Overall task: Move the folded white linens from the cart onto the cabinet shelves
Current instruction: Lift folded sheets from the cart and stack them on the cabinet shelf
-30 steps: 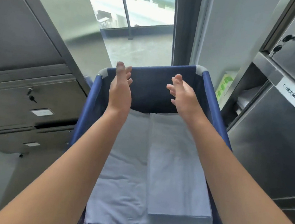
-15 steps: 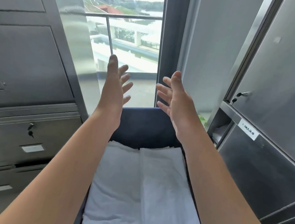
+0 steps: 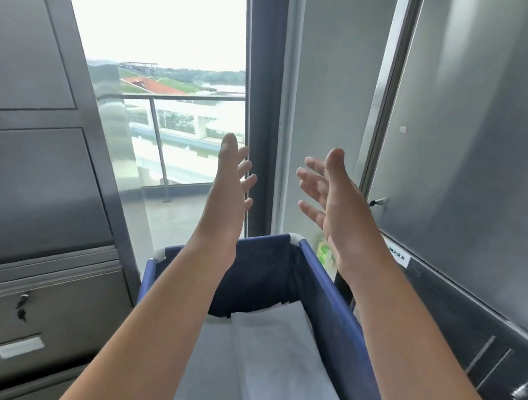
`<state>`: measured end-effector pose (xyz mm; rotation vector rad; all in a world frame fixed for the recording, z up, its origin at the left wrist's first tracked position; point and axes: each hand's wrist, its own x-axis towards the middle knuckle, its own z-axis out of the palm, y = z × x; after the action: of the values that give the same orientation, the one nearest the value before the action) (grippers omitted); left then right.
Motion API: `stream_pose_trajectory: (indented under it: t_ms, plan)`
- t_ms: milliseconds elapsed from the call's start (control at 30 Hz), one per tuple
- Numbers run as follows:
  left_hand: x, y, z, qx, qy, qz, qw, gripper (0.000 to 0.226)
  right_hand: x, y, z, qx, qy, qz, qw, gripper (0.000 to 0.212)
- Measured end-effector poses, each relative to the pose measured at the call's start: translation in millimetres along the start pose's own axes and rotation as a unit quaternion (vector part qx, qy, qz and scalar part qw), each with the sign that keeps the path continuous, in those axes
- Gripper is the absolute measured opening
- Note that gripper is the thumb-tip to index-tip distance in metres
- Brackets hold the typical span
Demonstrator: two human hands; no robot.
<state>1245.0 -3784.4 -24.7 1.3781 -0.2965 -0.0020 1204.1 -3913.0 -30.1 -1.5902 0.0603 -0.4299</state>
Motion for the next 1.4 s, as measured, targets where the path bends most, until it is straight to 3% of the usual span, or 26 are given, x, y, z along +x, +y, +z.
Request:
stream_pose_trajectory:
  t_ms: [167,533,667,767,967,1100,1400]
  plan:
    - [-10,10,28,-0.013,-0.052,0.008,0.999,0.064,-19,-10,-26,-0.022,0.049,-0.007,0.999,0.089]
    - [-45,35,162,-0.055,-0.195,0.029,0.979,0.063,-72,-56,-152,-0.043,0.190,-0.067,0.979,0.089]
    - [-81,33,226,-0.073,-0.253,0.008,0.965,0.062,-109,-68,-214,-0.090,0.271,-0.074,0.956,0.116]
    - [-109,35,270,-0.082,-0.291,-0.009,0.953,0.061,-139,-80,-258,-0.103,0.315,-0.082,0.940,0.123]
    - [-167,43,344,-0.102,-0.336,-0.015,0.936,0.058,-203,-104,-329,-0.090,0.365,-0.094,0.922,0.096]
    - [-211,39,384,-0.102,-0.373,-0.021,0.922,0.061,-250,-107,-363,-0.080,0.396,-0.096,0.910,0.065]
    - [-283,43,447,-0.112,-0.474,-0.043,0.872,0.059,-334,-117,-409,-0.089,0.506,-0.090,0.853,0.058]
